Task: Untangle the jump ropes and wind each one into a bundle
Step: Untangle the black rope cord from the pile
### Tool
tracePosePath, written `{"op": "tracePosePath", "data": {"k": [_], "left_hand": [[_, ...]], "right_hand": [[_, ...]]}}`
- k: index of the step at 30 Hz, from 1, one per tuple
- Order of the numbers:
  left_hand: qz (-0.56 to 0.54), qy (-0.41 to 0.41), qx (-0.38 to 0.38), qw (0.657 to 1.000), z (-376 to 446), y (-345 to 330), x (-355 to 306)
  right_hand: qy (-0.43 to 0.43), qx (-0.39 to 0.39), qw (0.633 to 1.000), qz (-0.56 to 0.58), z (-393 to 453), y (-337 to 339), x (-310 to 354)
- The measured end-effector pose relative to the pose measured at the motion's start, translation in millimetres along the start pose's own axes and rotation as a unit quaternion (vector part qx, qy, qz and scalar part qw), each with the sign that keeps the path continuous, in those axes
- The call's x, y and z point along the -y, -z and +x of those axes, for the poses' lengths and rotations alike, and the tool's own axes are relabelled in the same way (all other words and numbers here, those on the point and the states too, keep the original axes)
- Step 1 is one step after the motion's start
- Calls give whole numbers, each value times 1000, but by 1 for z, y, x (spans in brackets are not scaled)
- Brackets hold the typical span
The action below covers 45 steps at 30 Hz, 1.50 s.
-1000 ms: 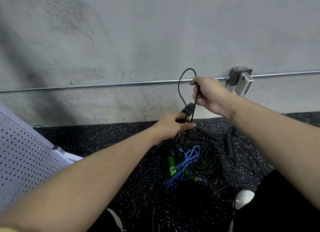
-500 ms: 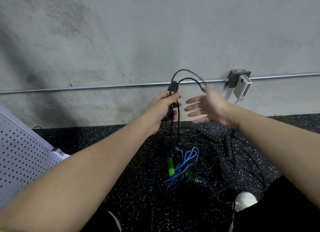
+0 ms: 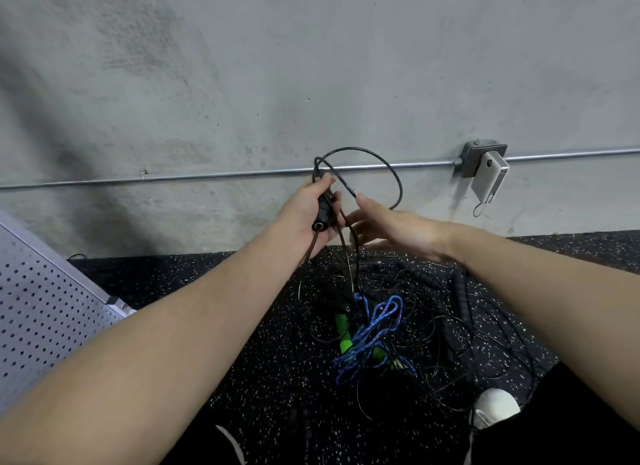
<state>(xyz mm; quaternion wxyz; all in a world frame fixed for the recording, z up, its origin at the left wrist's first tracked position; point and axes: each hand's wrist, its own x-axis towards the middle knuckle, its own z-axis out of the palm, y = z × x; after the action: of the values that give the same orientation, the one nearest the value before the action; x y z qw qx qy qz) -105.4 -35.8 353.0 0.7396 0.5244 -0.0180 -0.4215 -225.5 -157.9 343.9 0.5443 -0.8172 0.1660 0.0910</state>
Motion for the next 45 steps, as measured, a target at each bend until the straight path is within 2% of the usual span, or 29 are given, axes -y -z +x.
{"op": "tracePosePath", "data": {"k": [3, 7, 12, 17, 19, 25, 27, 29, 32, 34, 36, 38, 39, 42, 45], "left_hand": [[11, 5, -33, 999, 3, 2, 8], [75, 11, -34, 997, 5, 9, 16], [250, -20, 29, 968, -8, 4, 32], [322, -34, 126, 938, -17, -2, 54], [352, -59, 136, 924, -16, -3, 58], [359, -79, 122, 922, -12, 3, 52], [326, -73, 122, 935, -14, 4, 50], [280, -74, 101, 952, -15, 3, 43], [209, -65, 78, 973, -13, -1, 26], [144, -56, 78, 985, -11, -5, 16], [63, -44, 75, 994, -9, -8, 8], [1, -29, 68, 997, -8, -7, 2], [-20, -23, 64, 997, -8, -6, 1], [-46, -22, 54, 997, -5, -2, -2], [19, -52, 25, 998, -1, 4, -5]], "right_hand": [[-3, -84, 996, -11, 9, -4, 0], [-18, -114, 980, 159, 14, -2, 14], [16, -174, 911, 372, 13, 7, 41], [47, -183, 842, 505, 12, 16, 53], [52, -187, 824, 532, 12, 21, 51], [33, -254, 792, 554, 10, 34, 37], [1, -288, 799, 528, 5, 35, 32], [-43, -298, 842, 448, 1, 33, 23], [-89, -200, 952, 213, -3, 21, 10], [-91, -117, 989, 6, -7, 7, 6], [-60, -43, 992, -103, -8, -4, 6], [-31, 8, 991, -130, -9, -11, 7], [-20, 4, 989, -147, -9, -13, 9], [15, -81, 977, -198, -8, -9, 12], [39, -119, 980, -152, -6, 0, 14]]}}
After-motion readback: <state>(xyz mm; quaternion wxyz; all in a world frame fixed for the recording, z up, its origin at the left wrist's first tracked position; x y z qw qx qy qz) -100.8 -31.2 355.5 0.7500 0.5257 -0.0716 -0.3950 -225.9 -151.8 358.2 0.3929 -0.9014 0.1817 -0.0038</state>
